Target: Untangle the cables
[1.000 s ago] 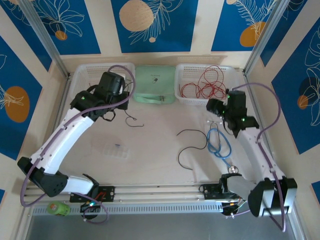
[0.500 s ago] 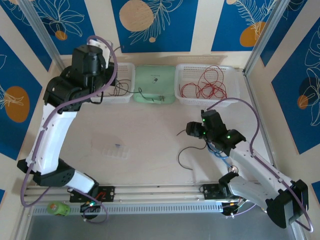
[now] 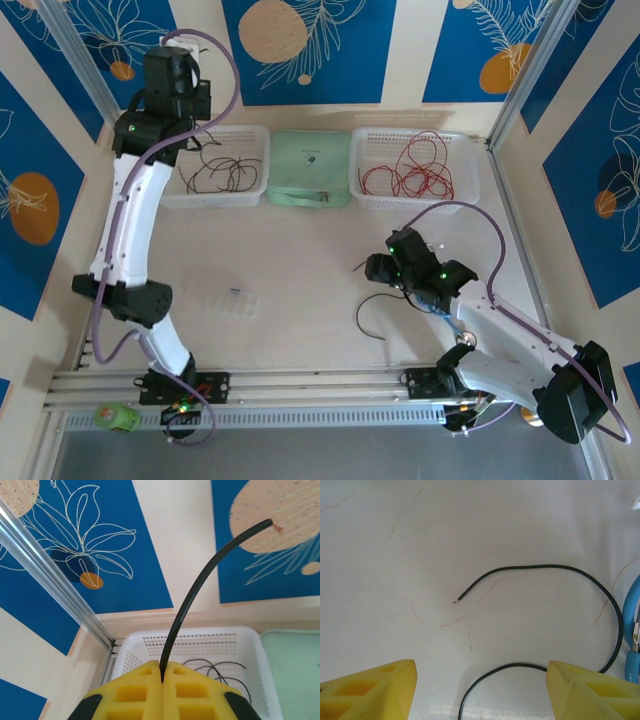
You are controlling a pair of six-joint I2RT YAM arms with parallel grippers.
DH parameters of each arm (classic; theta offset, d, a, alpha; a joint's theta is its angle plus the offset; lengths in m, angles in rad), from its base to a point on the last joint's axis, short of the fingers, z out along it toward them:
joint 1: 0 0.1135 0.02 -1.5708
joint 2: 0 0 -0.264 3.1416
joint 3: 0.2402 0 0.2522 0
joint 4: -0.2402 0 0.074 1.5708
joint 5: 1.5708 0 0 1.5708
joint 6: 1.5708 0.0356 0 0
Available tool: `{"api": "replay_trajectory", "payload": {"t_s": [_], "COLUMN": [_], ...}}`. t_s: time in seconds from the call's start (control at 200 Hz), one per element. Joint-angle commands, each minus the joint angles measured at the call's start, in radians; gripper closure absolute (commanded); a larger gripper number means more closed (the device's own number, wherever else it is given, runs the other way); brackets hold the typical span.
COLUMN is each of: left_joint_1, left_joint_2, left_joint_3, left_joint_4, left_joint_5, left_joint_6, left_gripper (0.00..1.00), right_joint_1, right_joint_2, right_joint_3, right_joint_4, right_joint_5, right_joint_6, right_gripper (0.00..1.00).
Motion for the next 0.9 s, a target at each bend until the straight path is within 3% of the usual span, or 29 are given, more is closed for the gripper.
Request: {"api": "replay_trajectory", "payload": {"t_s": [0.0, 0.265, 0.485, 0.69, 0.895], "left_joint_1": [0.063, 0.181, 0.195, 0.204, 0.213], "left_joint_2": [0.056, 0.169, 0.252, 0.368, 0.444], "left_joint_3": [0.034, -0.138, -0.315, -0.321, -0.3], "left_joint_4": [0.11, 0.217, 0.292, 0.262, 0.226], "left_joint_5": [0.014, 0.06, 0.121, 0.148, 0.209], "left_joint_6": [0.037, -0.059, -0.13, -0.16, -0.188], "left_gripper": [1.0, 1.0, 1.0, 1.0, 0.69], "right_joint_1": [0.023, 0.089, 0.12, 0.136, 0.149], "right_joint_2": [-0.016, -0.024, -0.041, -0.038, 0.045], "right_joint_3": [-0.014, -0.009, 0.0, 0.012, 0.055], "right_joint_4": [-0.028, -0.101, -0.144, -0.174, -0.252], "right_joint_5": [0.026, 0.081, 0.11, 0.114, 0.105], "right_joint_6": [0.041, 0.107, 0.148, 0.168, 0.26], "right_gripper": [0.31, 0.31, 0.31, 0.31, 0.31]}}
